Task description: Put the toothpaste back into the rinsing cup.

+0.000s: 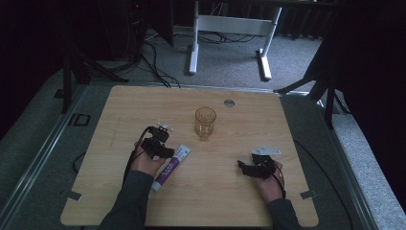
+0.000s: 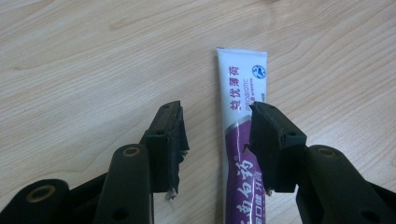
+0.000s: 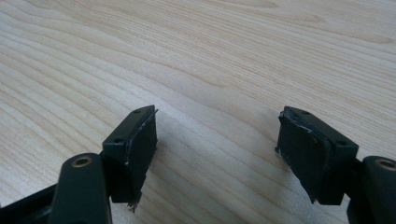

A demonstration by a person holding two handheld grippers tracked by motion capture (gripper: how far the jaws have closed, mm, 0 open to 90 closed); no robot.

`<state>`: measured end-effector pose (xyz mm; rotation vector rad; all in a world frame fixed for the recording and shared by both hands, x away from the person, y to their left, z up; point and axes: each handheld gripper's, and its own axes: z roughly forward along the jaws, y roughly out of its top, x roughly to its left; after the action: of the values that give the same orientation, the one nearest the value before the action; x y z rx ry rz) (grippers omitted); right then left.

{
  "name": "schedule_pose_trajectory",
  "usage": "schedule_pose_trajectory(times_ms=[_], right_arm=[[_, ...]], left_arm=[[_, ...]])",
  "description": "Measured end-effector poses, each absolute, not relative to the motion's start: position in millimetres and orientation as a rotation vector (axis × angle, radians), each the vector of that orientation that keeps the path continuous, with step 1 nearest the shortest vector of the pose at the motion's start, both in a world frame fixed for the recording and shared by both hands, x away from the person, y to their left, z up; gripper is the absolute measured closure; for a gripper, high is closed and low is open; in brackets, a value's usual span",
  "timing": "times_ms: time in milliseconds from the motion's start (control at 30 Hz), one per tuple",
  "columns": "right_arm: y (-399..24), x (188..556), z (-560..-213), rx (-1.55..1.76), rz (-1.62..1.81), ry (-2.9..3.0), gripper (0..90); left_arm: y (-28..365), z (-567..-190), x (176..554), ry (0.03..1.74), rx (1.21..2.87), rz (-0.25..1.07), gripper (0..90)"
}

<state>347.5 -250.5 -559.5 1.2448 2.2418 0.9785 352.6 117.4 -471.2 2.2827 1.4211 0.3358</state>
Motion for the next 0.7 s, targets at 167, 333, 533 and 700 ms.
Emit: schedule_pose_trajectory(times_ms=[167,333,533,700], right_arm=[[-250.5,347.5,-559.5,1.245,0.979,2.241,28.2],[-250.5,347.5,-559.5,1.245,0.98,2.241,28.2],[-250.4,347.5,-559.5,1.245,0.979,2.241,28.2],[-250.4,347.5,-559.5,1.245,0.98,2.241,28.2]], left_arm=[[117.4,-469.7,354.2,1.424,2.287,0.334,54.6],[118.1,-468.5,355.0,1.424,2.296,0.337,55.1],[117.0,-467.7,355.9,1.428,2.312,0.321,55.3],[115.3,-467.9,356.9,1.427,2.327,0.301,55.7]])
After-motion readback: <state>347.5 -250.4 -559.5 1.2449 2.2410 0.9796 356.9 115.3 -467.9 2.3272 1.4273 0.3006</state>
